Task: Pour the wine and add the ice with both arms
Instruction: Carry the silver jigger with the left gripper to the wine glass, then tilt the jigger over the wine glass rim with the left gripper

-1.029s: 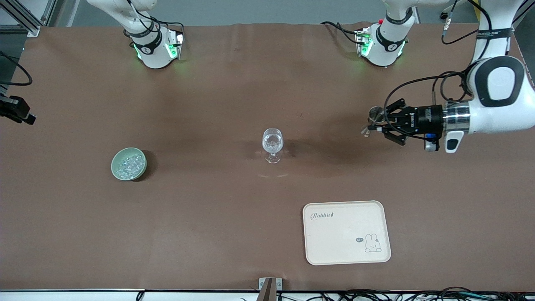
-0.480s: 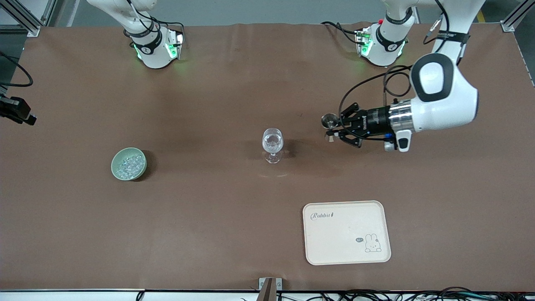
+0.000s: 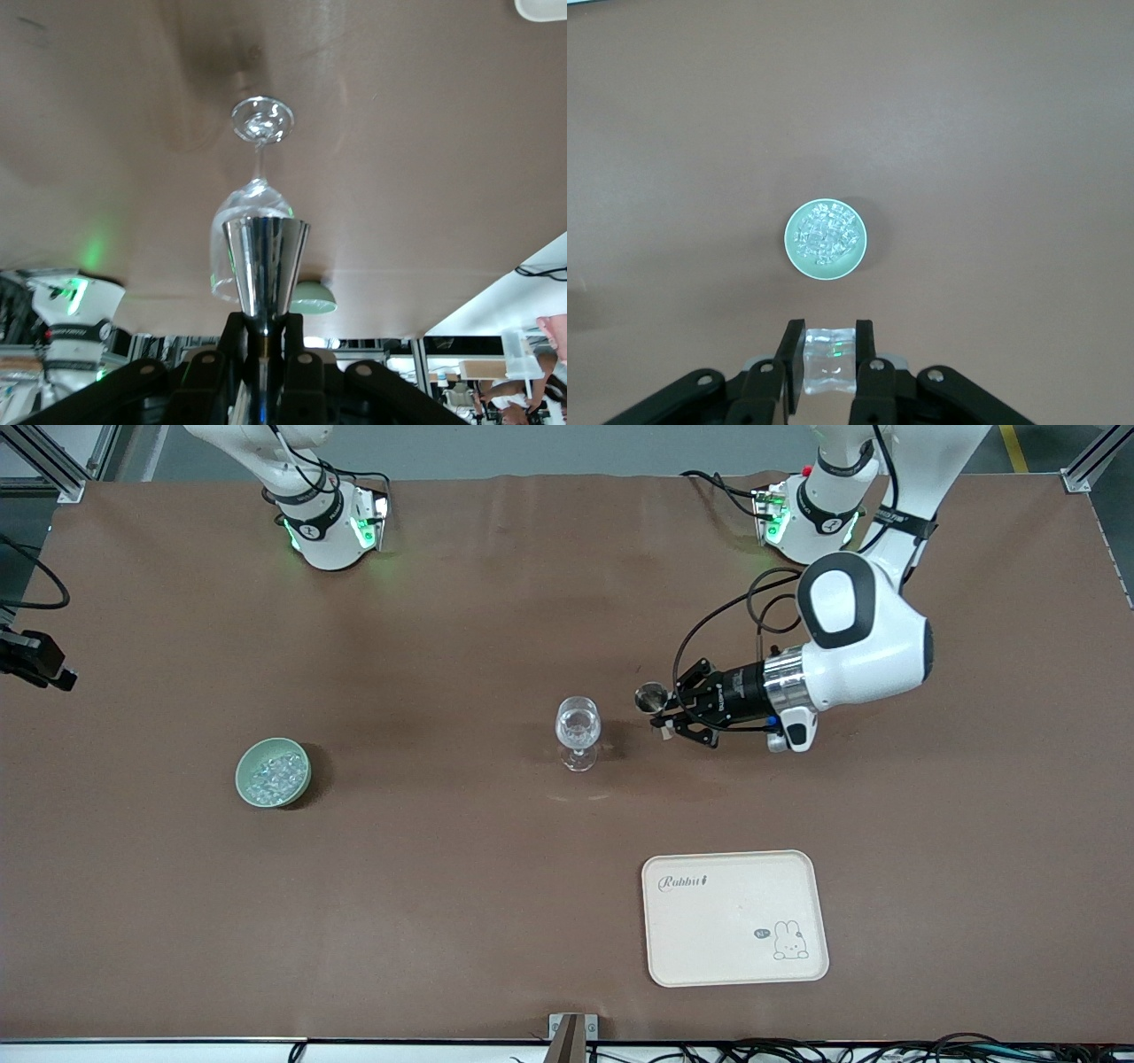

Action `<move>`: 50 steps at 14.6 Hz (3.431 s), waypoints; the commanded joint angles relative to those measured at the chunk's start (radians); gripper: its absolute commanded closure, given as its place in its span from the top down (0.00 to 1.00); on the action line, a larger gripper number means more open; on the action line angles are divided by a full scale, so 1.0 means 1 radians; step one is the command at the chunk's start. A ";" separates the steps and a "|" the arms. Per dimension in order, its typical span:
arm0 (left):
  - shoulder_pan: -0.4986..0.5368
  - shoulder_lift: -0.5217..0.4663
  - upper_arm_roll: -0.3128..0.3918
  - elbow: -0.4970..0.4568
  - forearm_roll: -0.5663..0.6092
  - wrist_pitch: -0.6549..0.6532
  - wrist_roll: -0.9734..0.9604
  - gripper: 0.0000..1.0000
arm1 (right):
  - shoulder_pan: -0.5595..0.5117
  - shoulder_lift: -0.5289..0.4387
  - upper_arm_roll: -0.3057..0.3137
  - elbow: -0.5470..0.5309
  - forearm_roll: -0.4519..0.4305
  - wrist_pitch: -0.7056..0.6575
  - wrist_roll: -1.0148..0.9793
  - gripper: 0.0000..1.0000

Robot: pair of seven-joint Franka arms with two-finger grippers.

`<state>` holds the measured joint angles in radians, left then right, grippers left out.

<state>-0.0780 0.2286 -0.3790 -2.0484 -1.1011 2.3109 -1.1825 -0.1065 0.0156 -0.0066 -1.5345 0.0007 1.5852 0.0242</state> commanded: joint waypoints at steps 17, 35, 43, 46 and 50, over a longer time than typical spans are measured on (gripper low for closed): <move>-0.045 0.196 -0.115 0.217 0.561 0.051 -0.330 0.01 | -0.018 -0.028 0.010 -0.029 0.021 0.013 -0.013 0.01; -0.049 0.236 -0.158 0.290 0.855 -0.013 -0.457 0.01 | -0.018 -0.028 0.010 -0.029 0.021 0.015 -0.013 0.01; -0.052 0.241 -0.169 0.327 0.935 -0.056 -0.492 0.01 | -0.018 -0.028 0.010 -0.029 0.021 0.015 -0.013 0.01; -0.060 0.242 -0.170 0.336 0.975 -0.056 -0.528 0.01 | -0.018 -0.028 0.010 -0.029 0.021 0.015 -0.013 0.01; -0.060 0.241 -0.172 0.340 1.007 -0.082 -0.545 0.01 | -0.018 -0.026 0.010 -0.029 0.021 0.016 -0.013 0.01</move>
<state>-0.1360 0.4672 -0.5444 -1.7316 -0.1329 2.2668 -1.6947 -0.1067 0.0155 -0.0066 -1.5346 0.0030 1.5898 0.0242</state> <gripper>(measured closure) 0.789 0.736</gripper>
